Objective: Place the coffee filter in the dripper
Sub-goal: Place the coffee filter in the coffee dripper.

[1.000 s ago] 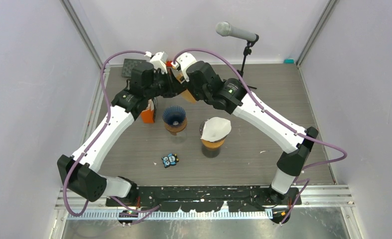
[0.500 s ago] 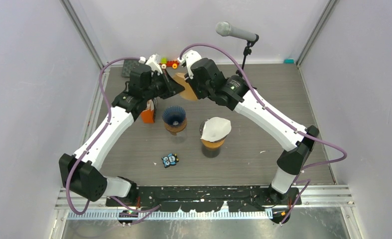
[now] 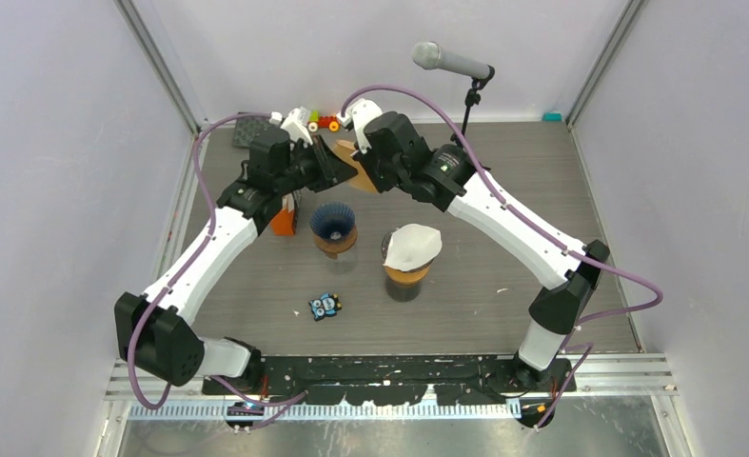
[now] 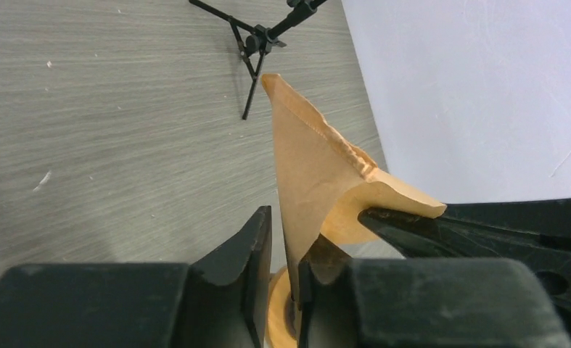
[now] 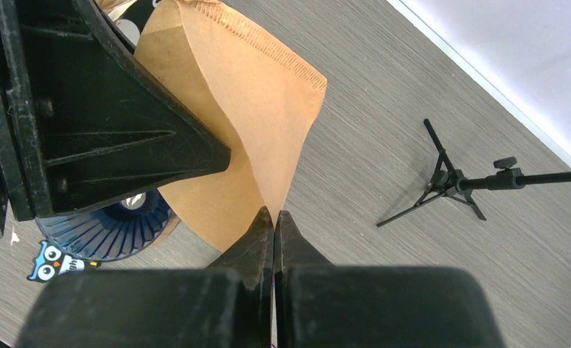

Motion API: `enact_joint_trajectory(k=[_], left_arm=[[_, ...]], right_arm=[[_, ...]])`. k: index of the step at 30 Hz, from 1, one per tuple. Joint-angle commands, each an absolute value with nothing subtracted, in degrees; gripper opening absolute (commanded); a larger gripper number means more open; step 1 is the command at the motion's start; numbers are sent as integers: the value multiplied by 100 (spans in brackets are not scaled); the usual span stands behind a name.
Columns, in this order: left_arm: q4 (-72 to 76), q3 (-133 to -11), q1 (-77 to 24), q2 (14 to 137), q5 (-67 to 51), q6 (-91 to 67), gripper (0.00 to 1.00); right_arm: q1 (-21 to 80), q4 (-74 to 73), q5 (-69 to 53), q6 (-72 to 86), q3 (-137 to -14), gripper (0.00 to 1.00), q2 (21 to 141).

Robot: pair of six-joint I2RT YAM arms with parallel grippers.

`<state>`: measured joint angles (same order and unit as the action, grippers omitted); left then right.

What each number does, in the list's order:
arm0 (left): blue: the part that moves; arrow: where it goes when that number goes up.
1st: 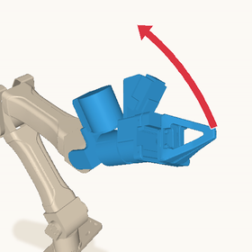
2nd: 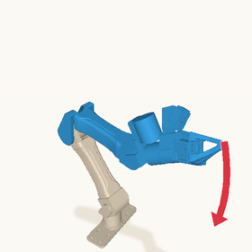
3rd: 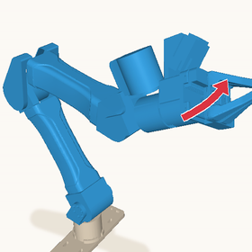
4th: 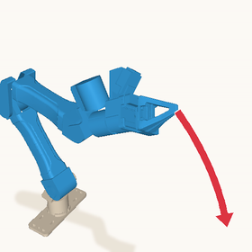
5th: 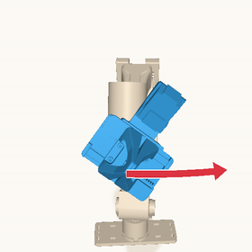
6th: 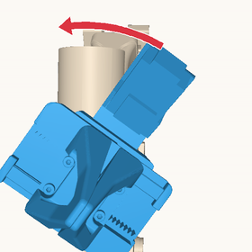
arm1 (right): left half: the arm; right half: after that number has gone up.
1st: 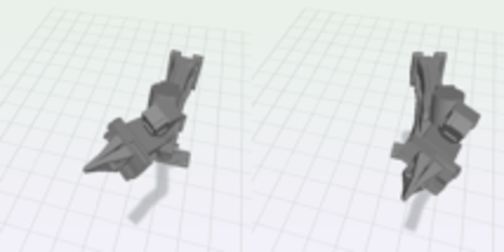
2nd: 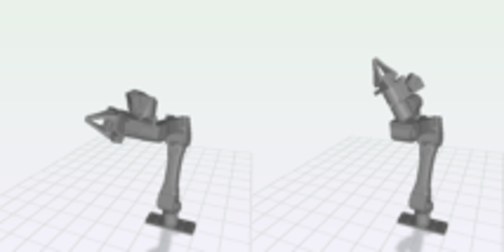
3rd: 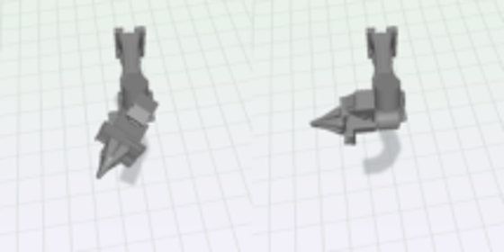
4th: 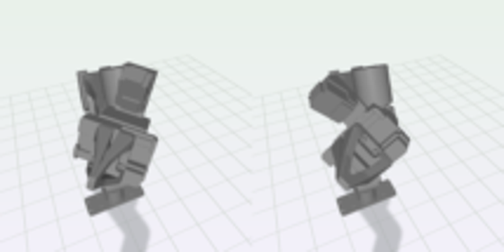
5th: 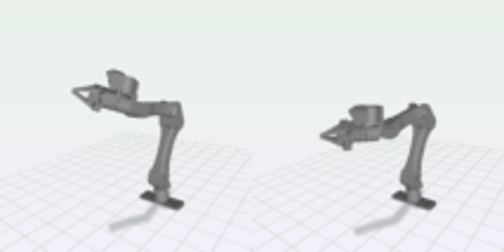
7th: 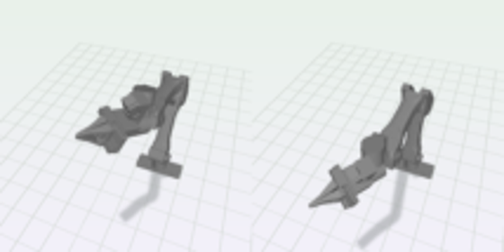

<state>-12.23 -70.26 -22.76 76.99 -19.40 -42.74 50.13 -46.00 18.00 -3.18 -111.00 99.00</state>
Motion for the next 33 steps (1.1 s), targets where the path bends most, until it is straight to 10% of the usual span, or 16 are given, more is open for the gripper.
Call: enact_joint_trajectory(k=[1, 12, 33], left_arm=[[-825, -7062, -2250, 7362, -2130, -3465, 24], [-1275, -7456, -2250, 7084, -1747, -1492, 57], [-1241, -7334, -2250, 7040, -2846, 681, 59]], right_arm=[[5005, -4641, 1561, -650, -11203, 1, 9736], [5008, -4744, 923, -902, -10998, 1, 9510], [4899, -4917, 489, -886, -11048, 0, 9501]])
